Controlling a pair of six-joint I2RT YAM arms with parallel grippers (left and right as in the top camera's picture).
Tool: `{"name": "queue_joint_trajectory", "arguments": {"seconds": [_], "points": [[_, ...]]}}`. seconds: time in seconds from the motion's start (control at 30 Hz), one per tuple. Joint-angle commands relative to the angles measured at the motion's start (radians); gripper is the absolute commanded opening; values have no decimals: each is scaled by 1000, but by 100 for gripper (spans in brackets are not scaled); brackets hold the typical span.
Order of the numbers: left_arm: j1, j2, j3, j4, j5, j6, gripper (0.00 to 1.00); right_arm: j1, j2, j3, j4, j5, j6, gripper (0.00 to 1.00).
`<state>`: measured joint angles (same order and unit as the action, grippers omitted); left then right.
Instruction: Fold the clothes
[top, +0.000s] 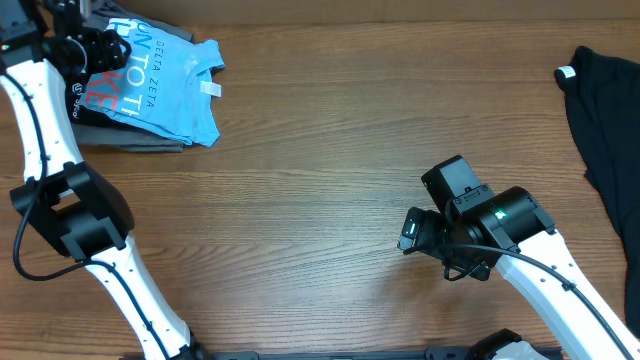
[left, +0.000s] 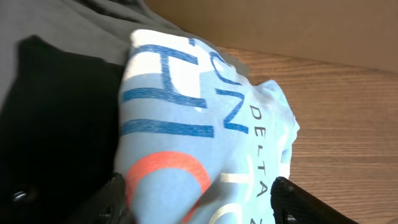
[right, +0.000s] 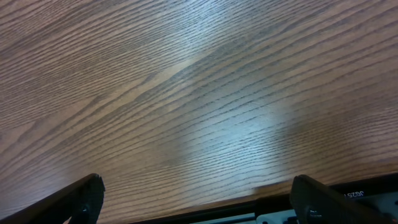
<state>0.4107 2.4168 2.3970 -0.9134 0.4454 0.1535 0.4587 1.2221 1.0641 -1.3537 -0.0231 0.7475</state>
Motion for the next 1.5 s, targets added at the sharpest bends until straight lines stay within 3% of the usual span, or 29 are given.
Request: {"name": "queue_joint_trajectory", "arguments": {"seconds": [0.0, 0.2, 0.3, 0.37, 0.5, 0.7, 1.3, 1.47], "points": [[0, 51, 6, -10, -24, 26, 77, -4, -18, 18, 1, -5, 8, 100], [0, 75, 6, -16, -99, 27, 73, -4, -18, 18, -3, -4, 8, 100], [1, 75, 7, -15, -105, 27, 66, -4, -18, 18, -2, -4, 8, 100], [1, 75, 7, -14, -105, 26, 53, -4, -18, 18, -2, -4, 8, 100], [-2, 72, 16, -2, -101, 22, 19, -4, -18, 18, -3, -4, 8, 100], [-10, 72, 113, -34, -86, -20, 4, -4, -18, 18, -2, 0, 8, 100], [-73, 60, 338, -114, -47, -50, 4, -4, -18, 18, -5, 12, 4, 100], [-64, 45, 408, -137, -124, -63, 4, -4, -18, 18, -10, 34, 5, 100]]}}
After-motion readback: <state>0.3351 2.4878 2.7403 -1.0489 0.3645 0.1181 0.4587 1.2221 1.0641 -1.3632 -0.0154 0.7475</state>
